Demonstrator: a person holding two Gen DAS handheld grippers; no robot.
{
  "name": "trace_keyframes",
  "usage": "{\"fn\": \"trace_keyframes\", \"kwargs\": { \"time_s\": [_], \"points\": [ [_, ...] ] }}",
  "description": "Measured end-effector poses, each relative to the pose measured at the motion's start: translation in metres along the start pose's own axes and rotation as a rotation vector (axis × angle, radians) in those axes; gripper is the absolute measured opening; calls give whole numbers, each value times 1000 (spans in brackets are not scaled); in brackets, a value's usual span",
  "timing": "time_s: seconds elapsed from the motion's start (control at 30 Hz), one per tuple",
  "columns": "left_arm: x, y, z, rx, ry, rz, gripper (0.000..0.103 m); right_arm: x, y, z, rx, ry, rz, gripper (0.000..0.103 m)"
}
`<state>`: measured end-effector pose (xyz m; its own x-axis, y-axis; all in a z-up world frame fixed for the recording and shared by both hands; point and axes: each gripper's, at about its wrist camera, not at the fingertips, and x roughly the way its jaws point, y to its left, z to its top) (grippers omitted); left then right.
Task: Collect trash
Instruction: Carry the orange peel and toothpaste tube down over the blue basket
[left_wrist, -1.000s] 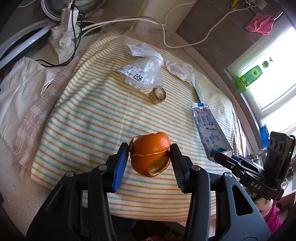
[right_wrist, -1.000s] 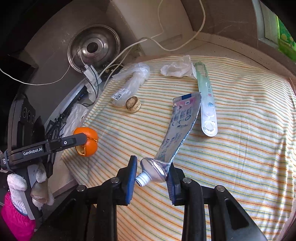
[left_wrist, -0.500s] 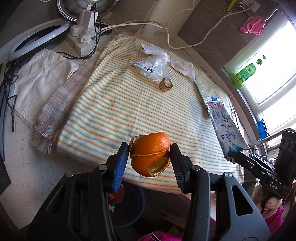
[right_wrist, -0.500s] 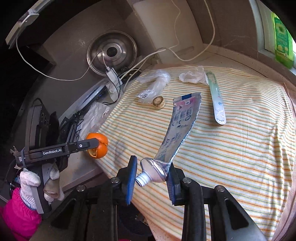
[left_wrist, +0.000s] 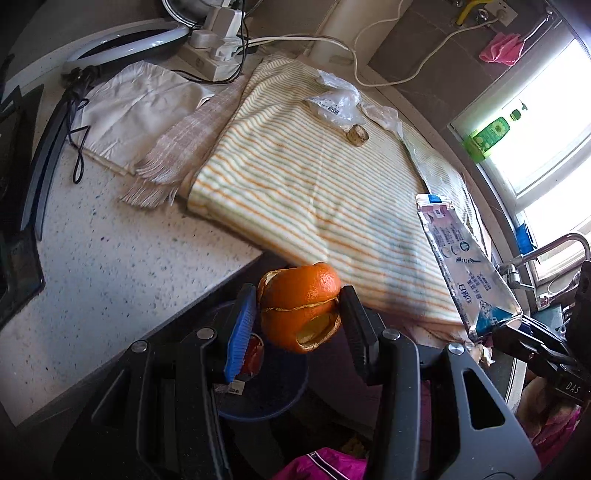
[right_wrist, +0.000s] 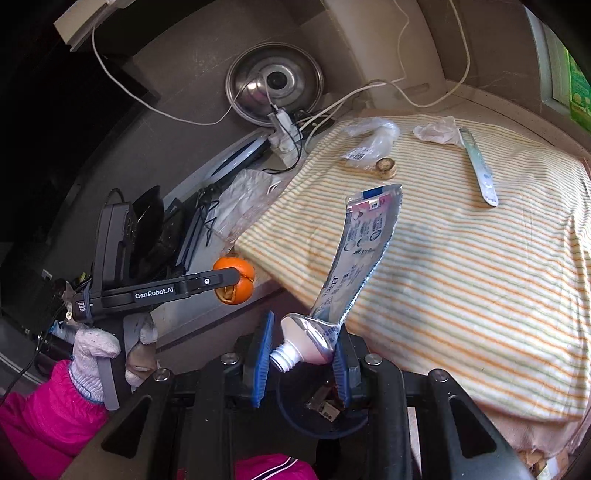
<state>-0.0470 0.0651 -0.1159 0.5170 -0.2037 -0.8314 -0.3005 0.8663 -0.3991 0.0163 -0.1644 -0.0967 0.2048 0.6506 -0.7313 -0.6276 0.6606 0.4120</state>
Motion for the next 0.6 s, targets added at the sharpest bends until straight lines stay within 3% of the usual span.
{"fn": "trace_keyframes", "kwargs": {
  "time_s": [0.3,0.6],
  "points": [
    [-7,24,-44,-18,41,1,47,19,39,-50,-10,93,29,29],
    [5,29,-75,-1,101,7,47,42,47,-89,28,175,42,29]
  ]
}}
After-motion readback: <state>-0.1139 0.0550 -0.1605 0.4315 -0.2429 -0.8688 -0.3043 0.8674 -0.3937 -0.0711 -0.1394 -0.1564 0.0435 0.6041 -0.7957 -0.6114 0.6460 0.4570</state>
